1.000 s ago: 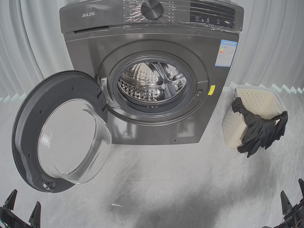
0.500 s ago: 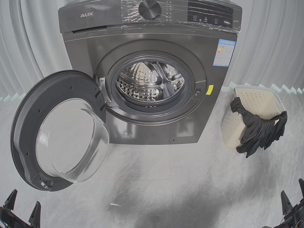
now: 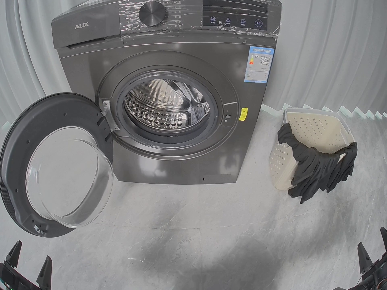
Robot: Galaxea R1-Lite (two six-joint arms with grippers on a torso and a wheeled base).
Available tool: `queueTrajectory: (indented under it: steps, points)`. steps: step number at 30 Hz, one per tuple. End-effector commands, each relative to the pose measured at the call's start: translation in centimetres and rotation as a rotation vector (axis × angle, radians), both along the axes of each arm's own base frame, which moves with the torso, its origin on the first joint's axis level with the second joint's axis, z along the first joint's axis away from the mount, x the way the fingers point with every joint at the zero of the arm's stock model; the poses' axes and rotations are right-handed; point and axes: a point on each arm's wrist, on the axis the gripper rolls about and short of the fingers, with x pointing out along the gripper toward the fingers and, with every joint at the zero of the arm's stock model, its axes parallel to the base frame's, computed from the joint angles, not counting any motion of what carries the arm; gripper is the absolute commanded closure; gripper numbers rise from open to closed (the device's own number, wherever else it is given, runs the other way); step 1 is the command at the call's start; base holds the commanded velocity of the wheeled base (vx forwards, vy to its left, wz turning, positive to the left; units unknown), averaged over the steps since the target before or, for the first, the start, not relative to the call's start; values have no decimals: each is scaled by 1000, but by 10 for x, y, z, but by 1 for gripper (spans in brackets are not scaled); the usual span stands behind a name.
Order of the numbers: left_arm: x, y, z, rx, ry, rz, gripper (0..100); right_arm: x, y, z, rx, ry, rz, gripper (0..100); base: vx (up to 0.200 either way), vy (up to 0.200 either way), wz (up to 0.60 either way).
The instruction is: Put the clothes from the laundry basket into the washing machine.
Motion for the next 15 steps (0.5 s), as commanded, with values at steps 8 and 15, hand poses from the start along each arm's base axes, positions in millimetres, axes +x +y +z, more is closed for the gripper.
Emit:
queueTrajectory:
  steps: [8, 15]
  points:
    - [0, 0, -5, 3, 0, 2, 0, 0, 0, -5, 0, 6, 2, 0, 0, 0, 0]
    - [0, 0, -5, 0, 0, 2, 0, 0, 0, -5, 0, 6, 0, 0, 0, -200, 0]
